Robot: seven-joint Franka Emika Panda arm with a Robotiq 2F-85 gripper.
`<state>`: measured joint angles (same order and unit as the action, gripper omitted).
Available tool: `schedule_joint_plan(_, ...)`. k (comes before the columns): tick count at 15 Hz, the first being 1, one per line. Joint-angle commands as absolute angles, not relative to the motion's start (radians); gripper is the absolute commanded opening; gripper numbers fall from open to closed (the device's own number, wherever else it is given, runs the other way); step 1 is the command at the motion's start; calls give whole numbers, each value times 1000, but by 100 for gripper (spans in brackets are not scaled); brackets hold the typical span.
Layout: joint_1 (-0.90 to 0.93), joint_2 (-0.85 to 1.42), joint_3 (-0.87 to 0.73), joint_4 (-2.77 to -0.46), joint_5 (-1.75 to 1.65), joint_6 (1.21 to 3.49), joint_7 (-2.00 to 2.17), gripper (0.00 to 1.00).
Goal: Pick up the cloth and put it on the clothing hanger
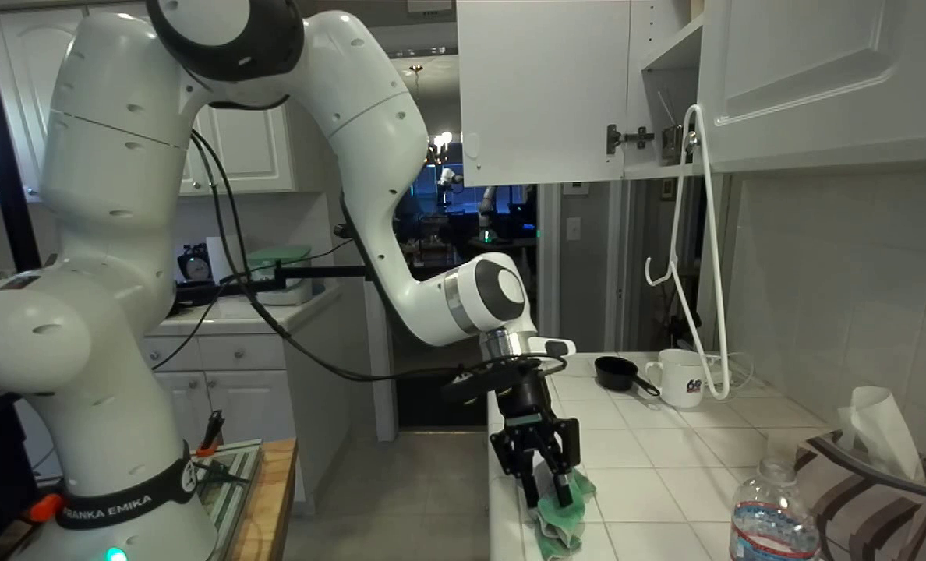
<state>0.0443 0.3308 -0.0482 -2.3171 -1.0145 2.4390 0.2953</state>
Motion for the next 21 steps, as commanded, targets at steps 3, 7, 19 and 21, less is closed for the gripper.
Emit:
schedule_joint_plan(3,55,325,-45,-2313,-1038,2419,311,45)
schedule_joint_plan(7,57,311,-43,-2323,-1040,2423,312,26)
schedule_joint_plan(19,60,286,-41,-2335,-1043,2429,318,0)
schedule_joint_plan(21,57,279,-40,-2340,-1036,2431,310,1)
